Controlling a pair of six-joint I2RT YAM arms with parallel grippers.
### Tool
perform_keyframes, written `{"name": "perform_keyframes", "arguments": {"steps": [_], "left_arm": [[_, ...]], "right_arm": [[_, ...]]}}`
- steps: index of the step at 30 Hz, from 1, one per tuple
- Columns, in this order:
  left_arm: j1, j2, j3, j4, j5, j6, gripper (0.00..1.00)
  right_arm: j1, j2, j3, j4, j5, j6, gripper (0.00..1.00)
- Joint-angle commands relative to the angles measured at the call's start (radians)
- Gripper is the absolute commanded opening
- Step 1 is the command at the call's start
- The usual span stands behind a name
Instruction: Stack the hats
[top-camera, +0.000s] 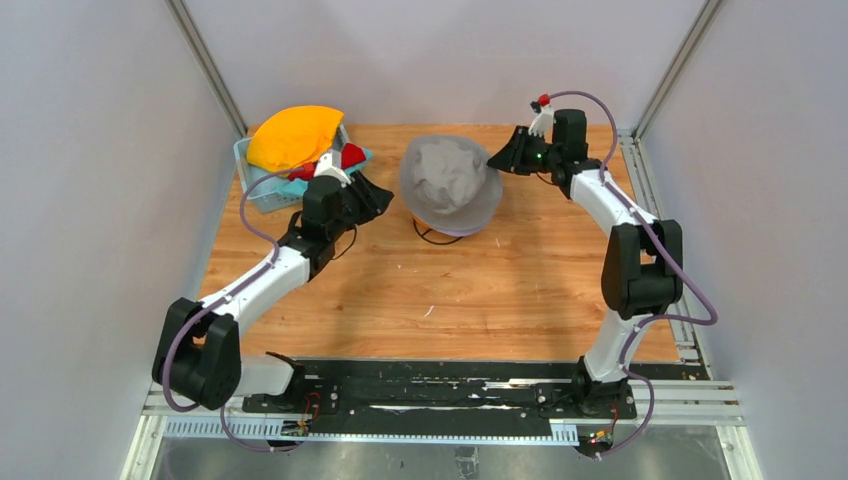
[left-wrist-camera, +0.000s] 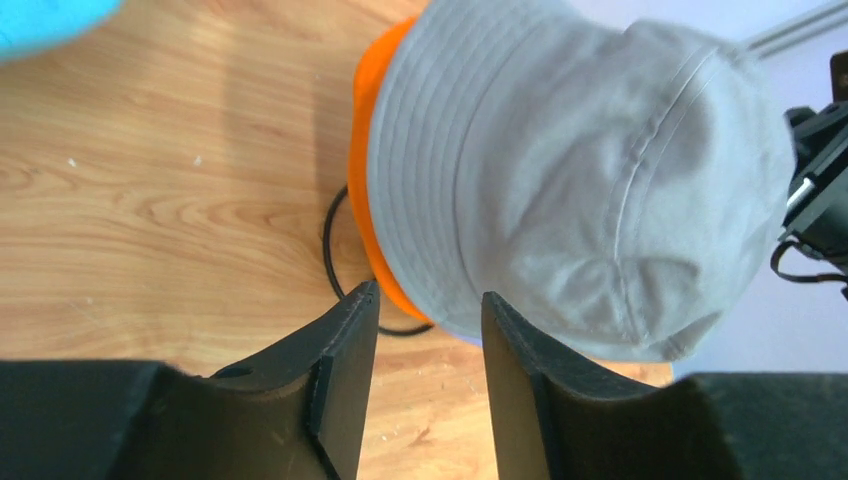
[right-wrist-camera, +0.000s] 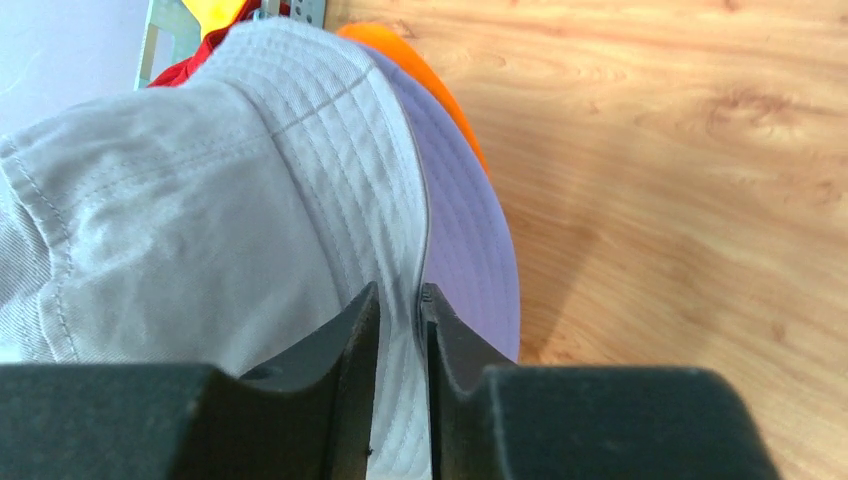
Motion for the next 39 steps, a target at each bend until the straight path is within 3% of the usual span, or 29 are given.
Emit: {"name": "perform_keyframes", "arguments": {"steps": [1, 6, 11, 13, 17, 23, 25, 28, 30, 39], "left_arm": [[0.006, -0.007, 0.114, -0.085, -0.125, 0.03, 0.5], [0.009, 0.125, 0.256, -0.057, -0.136, 0.023, 0.58], [0.044, 0.288, 0.384, 0.013, -0.016, 0.017, 0.6], [0.064, 0.351, 0.417, 0.045, 0.038, 0.0, 0.61], [0.102, 0.461, 0.469, 0.084, 0.108, -0.025, 0.61], [0.143, 0.559, 0.476, 0.259, 0.213, -0.072, 0.62], [0.155, 0.578, 0.469, 0.358, 0.255, -0.098, 0.62], [0.171, 0.599, 0.456, 0.462, 0.308, -0.143, 0.63], [0.177, 0.608, 0.448, 0.512, 0.337, -0.162, 0.63], [0.188, 0.703, 0.514, 0.587, 0.5, -0.194, 0.62]], "right_arm": [[0.008, 0.031, 0.067, -0.028, -0.021, -0.015, 0.26], [0.008, 0.056, 0.095, -0.031, -0.019, -0.014, 0.31], [0.006, 0.095, 0.144, -0.032, -0.02, -0.009, 0.32], [0.006, 0.111, 0.163, -0.031, -0.025, -0.007, 0.27], [0.006, 0.14, 0.187, -0.031, -0.02, -0.002, 0.01], [0.005, 0.152, 0.196, -0.031, -0.017, -0.003, 0.01], [0.003, 0.152, 0.195, -0.031, -0.019, -0.003, 0.03], [-0.001, 0.15, 0.19, -0.03, -0.025, -0.002, 0.19], [-0.006, 0.144, 0.18, -0.02, -0.032, 0.008, 0.24], [-0.057, 0.122, 0.135, 0.081, -0.161, 0.089, 0.29]]}}
